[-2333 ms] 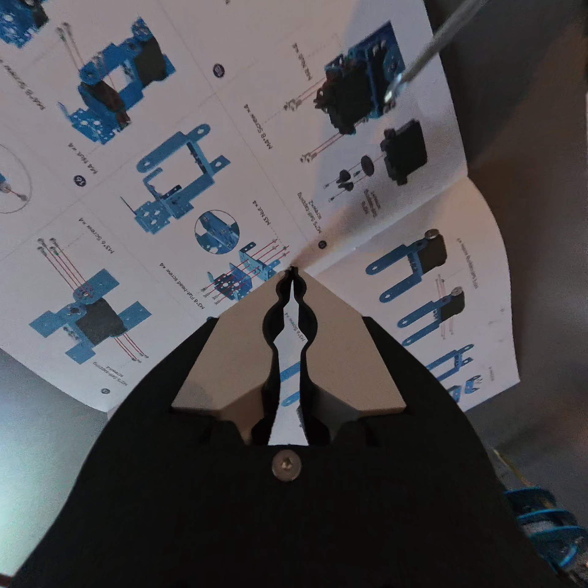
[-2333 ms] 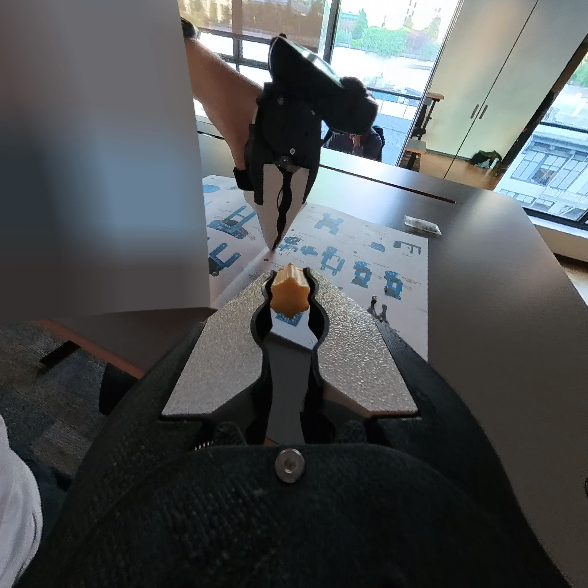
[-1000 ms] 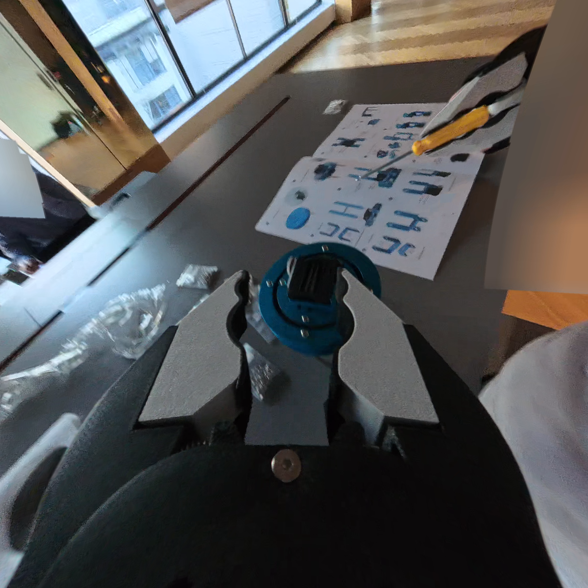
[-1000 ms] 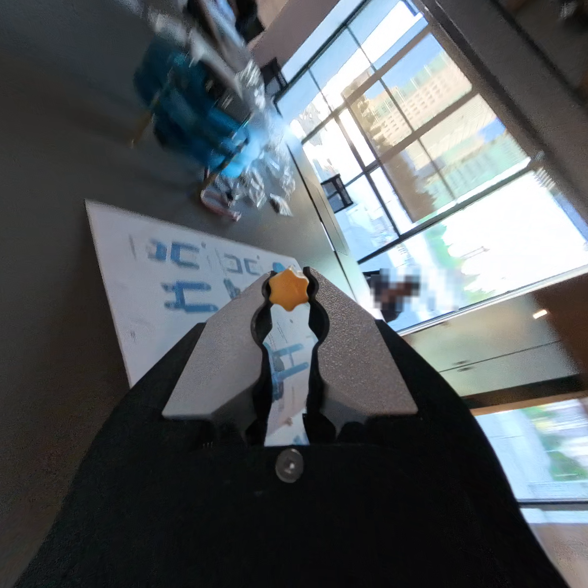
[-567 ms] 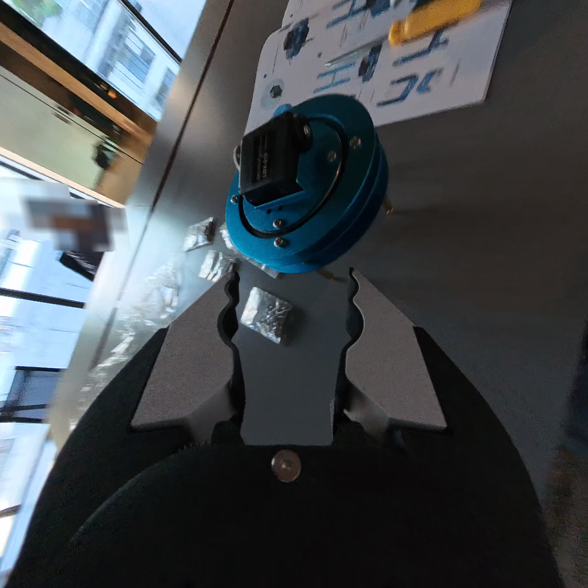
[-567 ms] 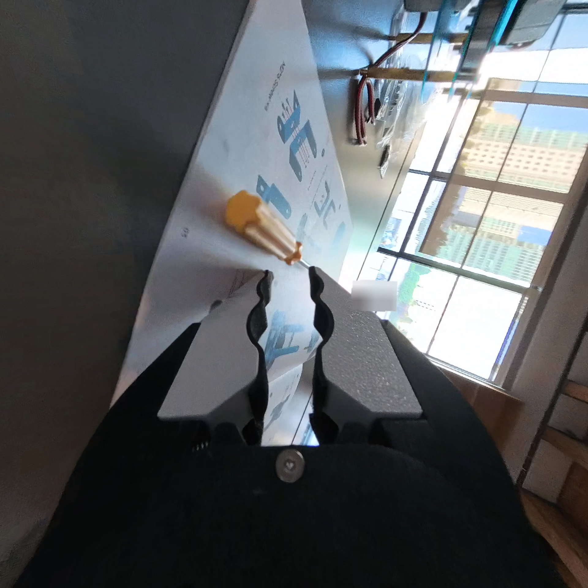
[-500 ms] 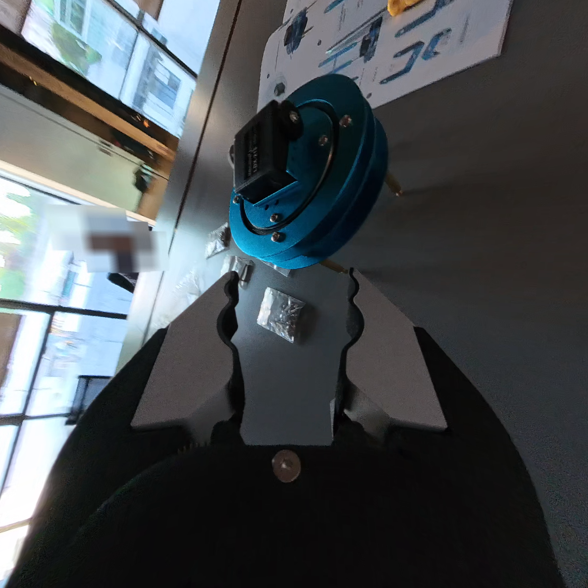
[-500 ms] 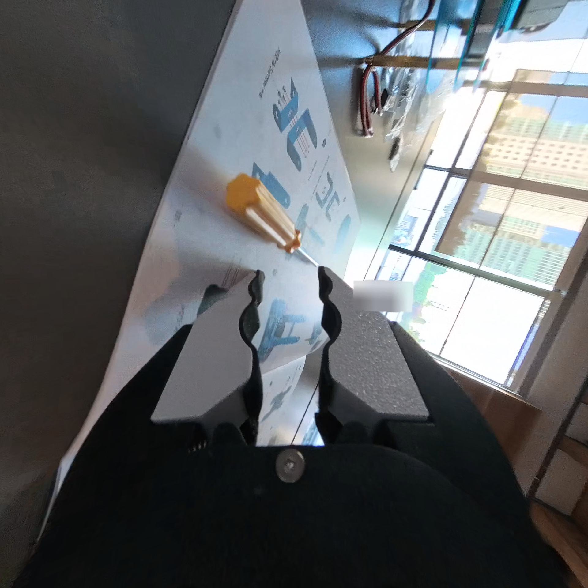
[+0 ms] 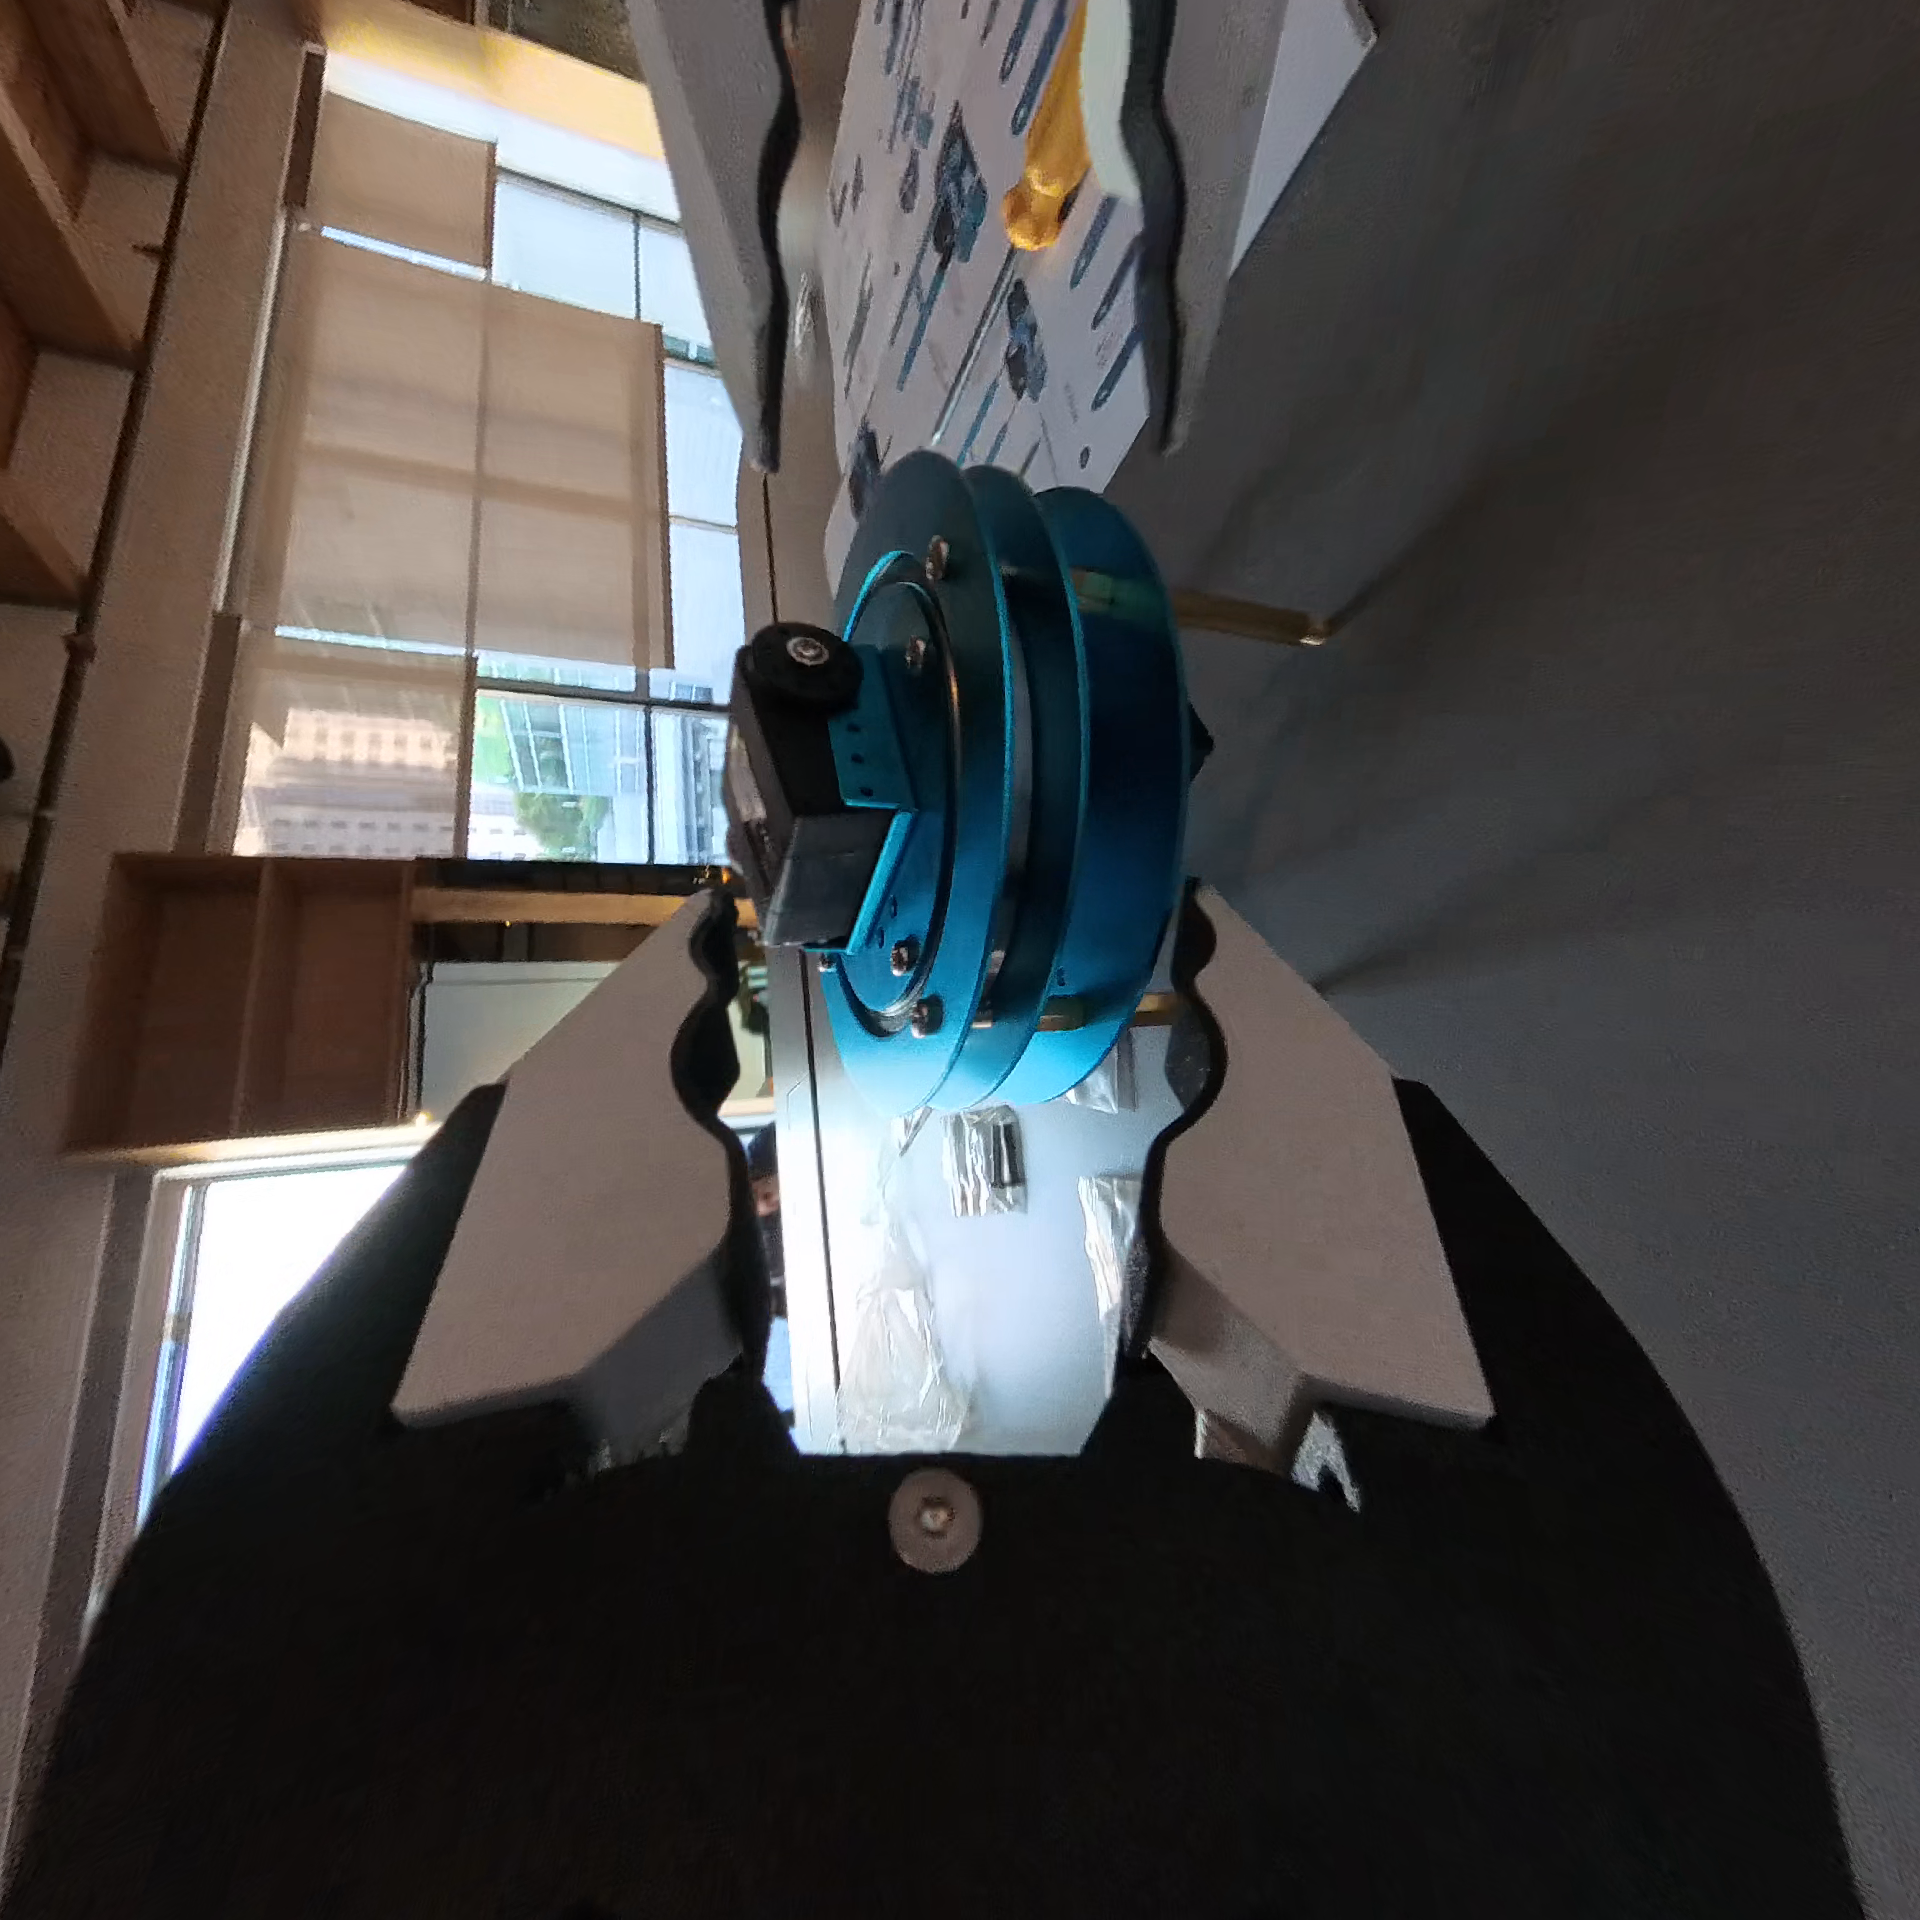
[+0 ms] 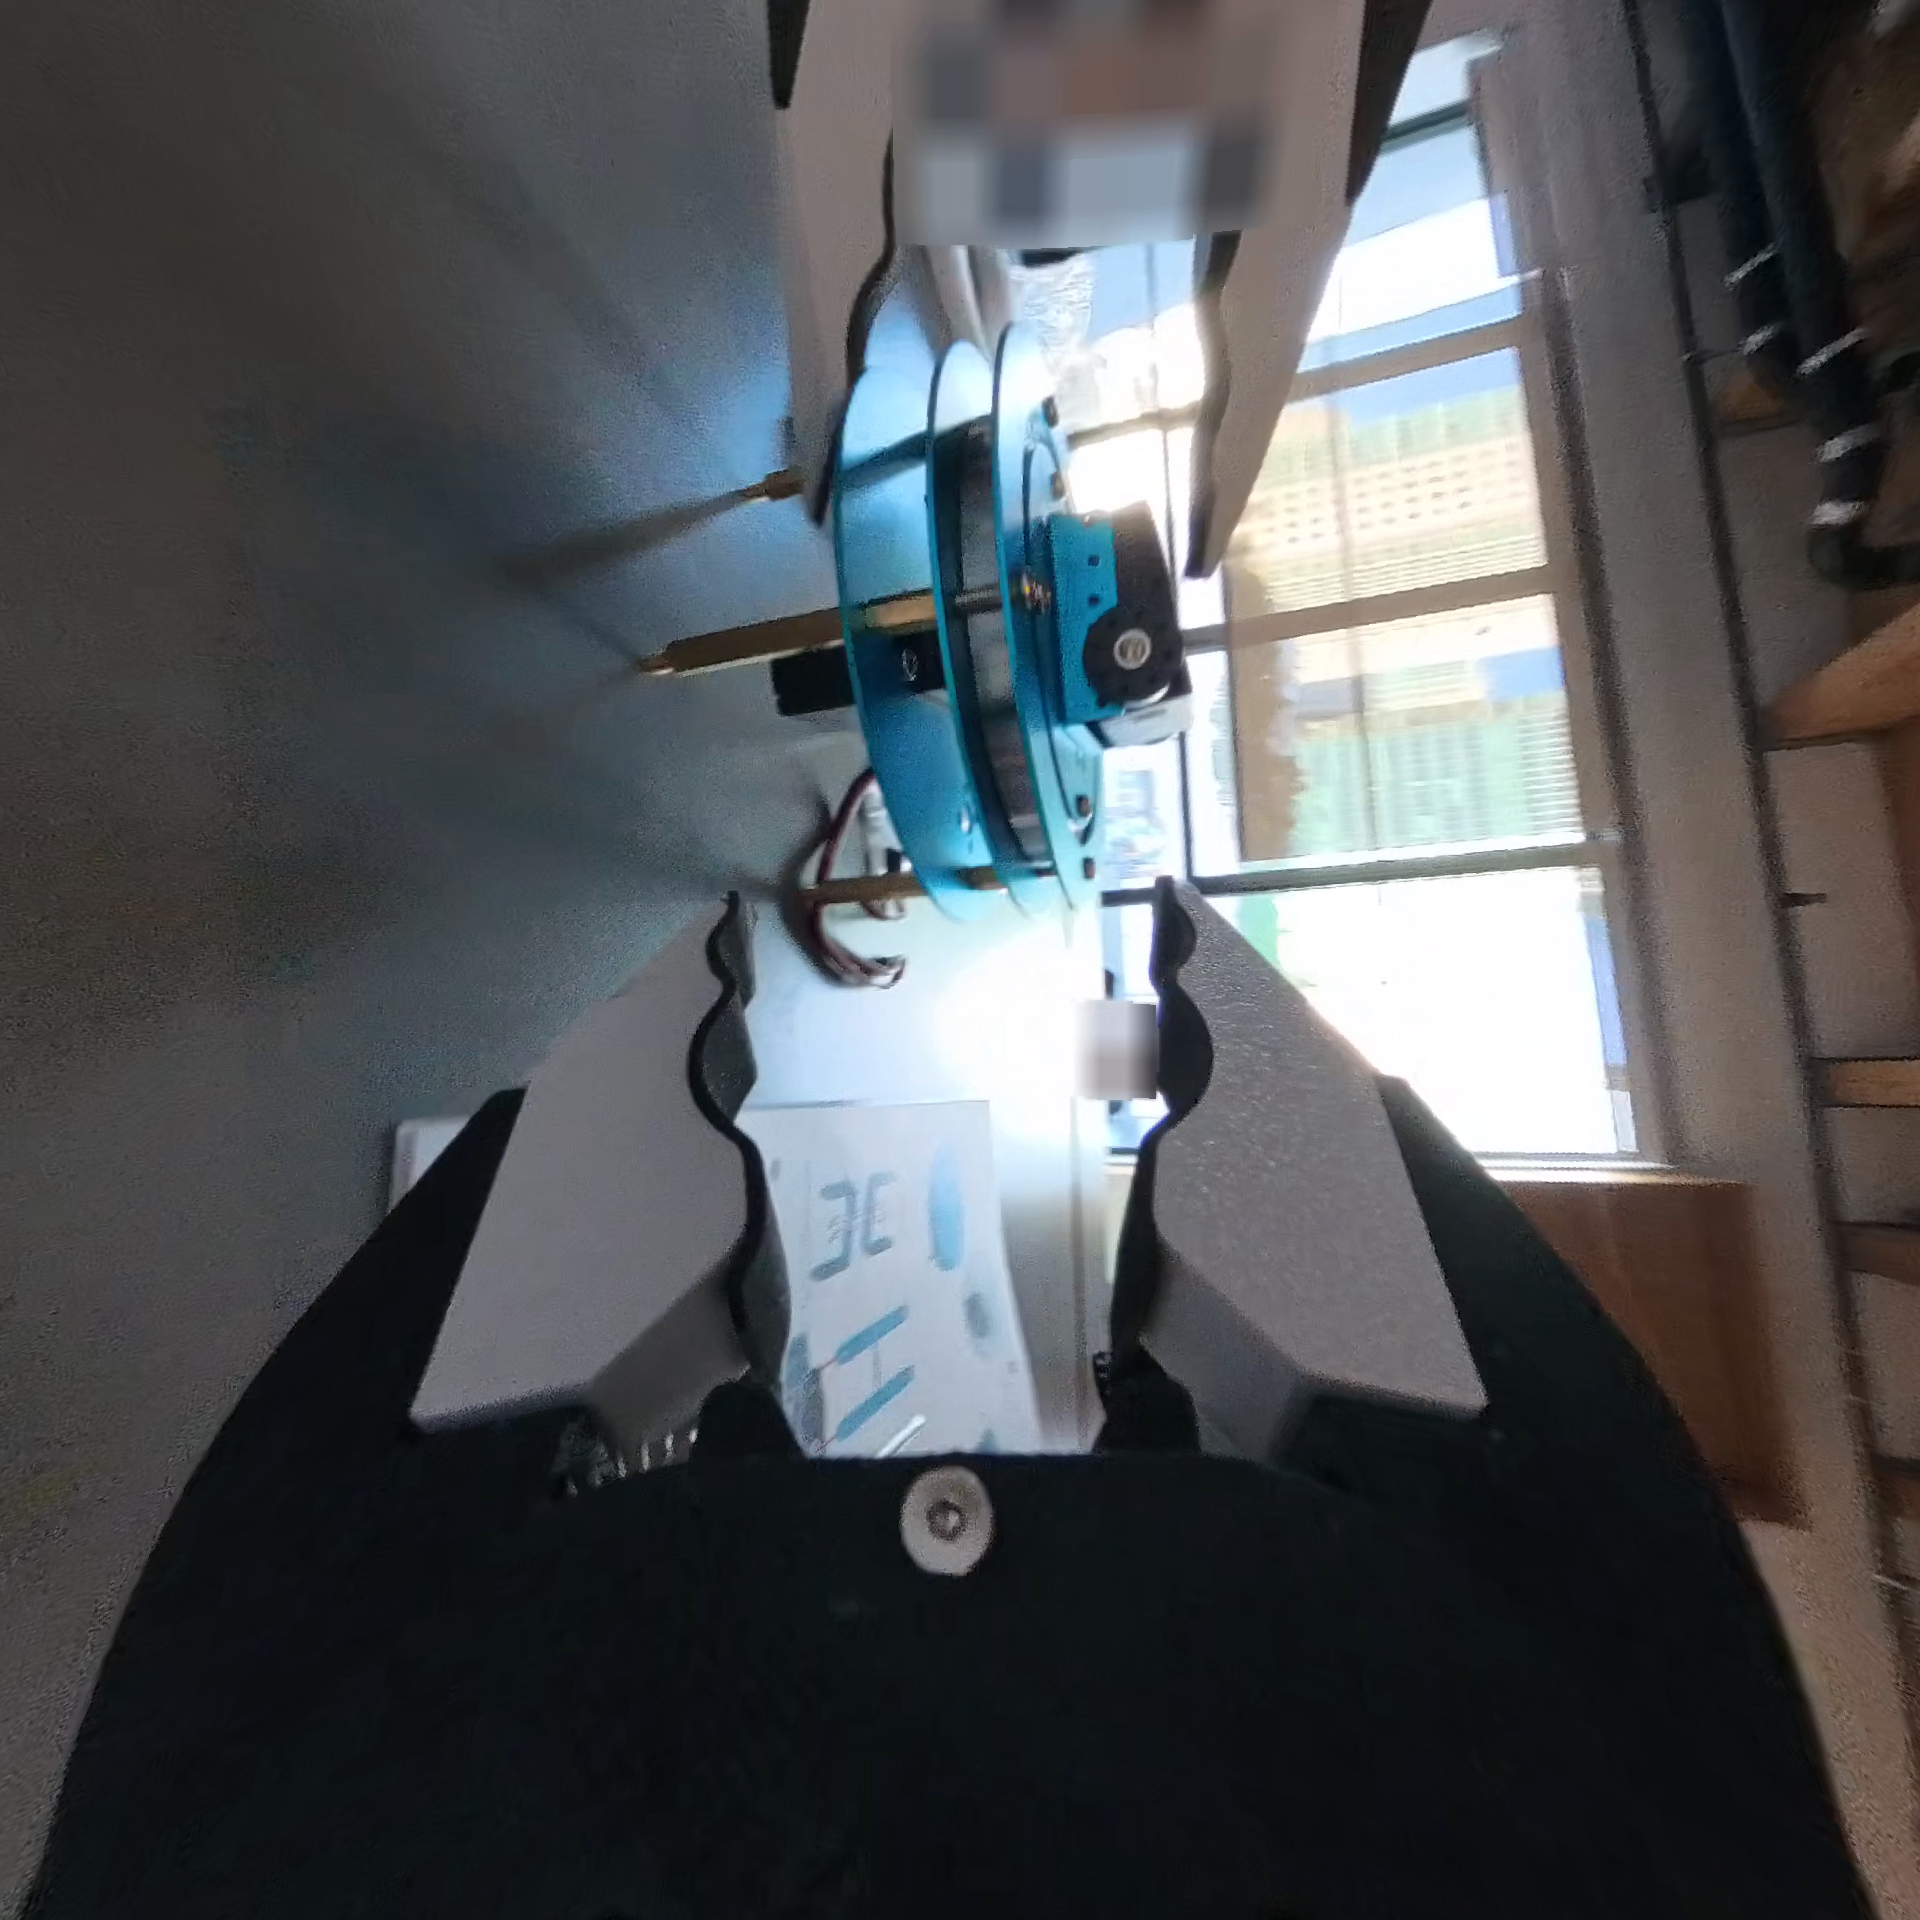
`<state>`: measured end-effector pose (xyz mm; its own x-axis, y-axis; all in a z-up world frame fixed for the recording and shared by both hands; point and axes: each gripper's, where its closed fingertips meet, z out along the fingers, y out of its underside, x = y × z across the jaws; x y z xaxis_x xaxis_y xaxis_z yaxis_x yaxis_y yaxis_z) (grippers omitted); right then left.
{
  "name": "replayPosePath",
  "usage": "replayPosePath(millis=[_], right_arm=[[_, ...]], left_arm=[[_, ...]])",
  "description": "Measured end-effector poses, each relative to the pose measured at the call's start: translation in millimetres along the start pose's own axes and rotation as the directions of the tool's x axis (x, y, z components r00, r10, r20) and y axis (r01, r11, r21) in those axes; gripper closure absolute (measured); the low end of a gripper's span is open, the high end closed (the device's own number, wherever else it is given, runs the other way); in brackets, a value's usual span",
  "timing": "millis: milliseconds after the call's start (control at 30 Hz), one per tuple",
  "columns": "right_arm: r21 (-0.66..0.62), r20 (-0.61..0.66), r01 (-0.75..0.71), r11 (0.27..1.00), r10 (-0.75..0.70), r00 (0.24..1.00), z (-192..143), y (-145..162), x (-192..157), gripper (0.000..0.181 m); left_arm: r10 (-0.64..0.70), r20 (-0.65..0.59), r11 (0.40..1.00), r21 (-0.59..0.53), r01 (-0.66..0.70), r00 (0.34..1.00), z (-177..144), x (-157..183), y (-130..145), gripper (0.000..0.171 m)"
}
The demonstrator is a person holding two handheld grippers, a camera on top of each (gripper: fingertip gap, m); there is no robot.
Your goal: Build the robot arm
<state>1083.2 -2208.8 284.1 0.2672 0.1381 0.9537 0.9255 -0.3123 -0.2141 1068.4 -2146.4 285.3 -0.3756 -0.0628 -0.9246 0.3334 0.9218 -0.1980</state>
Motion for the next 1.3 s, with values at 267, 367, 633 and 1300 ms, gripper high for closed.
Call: replayPosePath(millis=[267, 367, 633, 1300], right_arm=[[-0.069, -0.089, 0.077, 0.995, -0.083, 0.993, 28, -14, 8, 0.137], [-0.132, -0.125, 0.122, 0.984, -0.139, 0.982, 38, -12, 10, 0.138], [-0.115, -0.122, 0.062, 0.991, -0.076, 0.990, 36, -15, 17, 0.147], [0.059, -0.048, 0.073, 0.996, -0.070, 0.996, 18, -29, 21, 0.148]], left_arm=[[-0.043, 0.003, 0.993, 0.106, 0.043, 0.999, 3, 2, -8, 0.092], [-0.057, 0.048, 0.990, 0.128, 0.051, 0.997, 4, -1, -9, 0.098], [-0.102, 0.084, 0.990, 0.110, 0.093, 0.991, 5, -6, -9, 0.100], [-0.283, -0.011, 0.959, 0.024, 0.283, 0.959, -16, -2, -20, 0.088]])
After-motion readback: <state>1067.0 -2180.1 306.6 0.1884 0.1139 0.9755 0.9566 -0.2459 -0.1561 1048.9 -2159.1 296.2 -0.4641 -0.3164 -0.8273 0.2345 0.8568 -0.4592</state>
